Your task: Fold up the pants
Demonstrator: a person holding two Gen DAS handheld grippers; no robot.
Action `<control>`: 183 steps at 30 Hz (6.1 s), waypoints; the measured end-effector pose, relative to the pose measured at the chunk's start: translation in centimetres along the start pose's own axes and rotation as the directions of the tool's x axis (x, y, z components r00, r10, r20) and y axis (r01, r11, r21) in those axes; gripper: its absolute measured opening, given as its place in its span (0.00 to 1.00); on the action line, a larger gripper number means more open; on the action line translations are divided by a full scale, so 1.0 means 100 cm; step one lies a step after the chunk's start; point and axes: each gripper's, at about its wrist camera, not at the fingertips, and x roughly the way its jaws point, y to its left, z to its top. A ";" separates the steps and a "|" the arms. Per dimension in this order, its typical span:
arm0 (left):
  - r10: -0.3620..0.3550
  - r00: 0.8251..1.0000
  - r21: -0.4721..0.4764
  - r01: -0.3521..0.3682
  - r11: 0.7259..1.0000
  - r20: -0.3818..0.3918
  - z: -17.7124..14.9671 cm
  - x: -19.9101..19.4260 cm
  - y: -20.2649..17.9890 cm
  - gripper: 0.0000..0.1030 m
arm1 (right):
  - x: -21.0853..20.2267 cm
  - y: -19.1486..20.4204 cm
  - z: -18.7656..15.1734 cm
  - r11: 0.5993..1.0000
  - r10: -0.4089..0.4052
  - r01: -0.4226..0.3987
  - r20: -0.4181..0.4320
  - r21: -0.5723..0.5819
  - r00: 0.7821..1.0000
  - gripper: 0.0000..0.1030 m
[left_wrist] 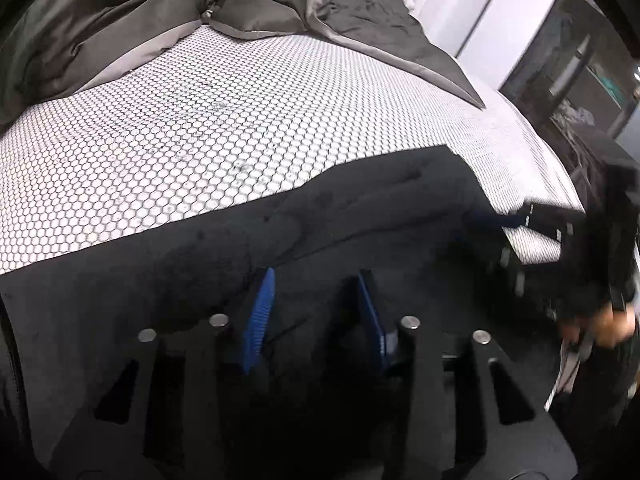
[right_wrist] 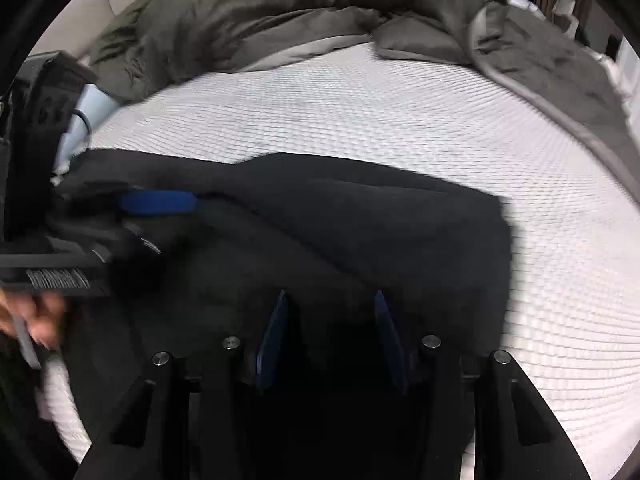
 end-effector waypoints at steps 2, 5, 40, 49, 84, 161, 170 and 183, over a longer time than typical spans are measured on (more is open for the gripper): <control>0.005 1.000 0.008 -0.005 1.000 -0.009 0.000 -0.009 0.001 0.38 | -0.007 -0.021 -0.005 0.998 0.045 -0.046 0.018 0.048 0.999 0.44; 0.041 0.998 0.015 -0.042 0.999 0.045 0.010 -0.034 -0.005 0.42 | -0.022 -0.021 0.000 0.996 0.073 -0.078 0.083 0.053 0.994 0.45; 0.149 0.975 -0.055 -0.142 0.988 0.163 -0.080 -0.096 -0.036 0.66 | -0.056 -0.029 -0.067 1.000 -0.012 0.011 0.044 0.026 0.999 0.49; 0.094 0.993 0.033 -0.096 0.995 0.075 -0.090 -0.053 -0.070 0.68 | -0.050 0.039 -0.075 0.986 0.104 -0.098 0.038 -0.138 0.994 0.50; 0.095 0.970 -0.005 -0.096 0.995 0.223 -0.166 -0.123 -0.071 0.74 | -0.105 -0.027 -0.113 0.998 0.033 -0.022 0.169 -0.063 0.985 0.72; 0.203 0.922 -0.242 -0.125 0.962 0.330 -0.128 -0.149 -0.019 0.65 | -0.122 0.043 -0.090 0.961 0.263 -0.230 0.258 -0.151 0.930 0.95; 0.278 0.943 -0.359 -0.199 0.912 0.183 -0.127 -0.097 0.050 0.65 | -0.094 0.137 -0.081 0.918 0.311 -0.235 0.212 -0.320 0.926 0.95; 0.249 0.953 -0.374 -0.169 0.912 0.176 -0.133 -0.096 0.058 0.65 | -0.081 0.019 -0.090 0.916 0.269 -0.329 0.256 0.232 0.929 0.57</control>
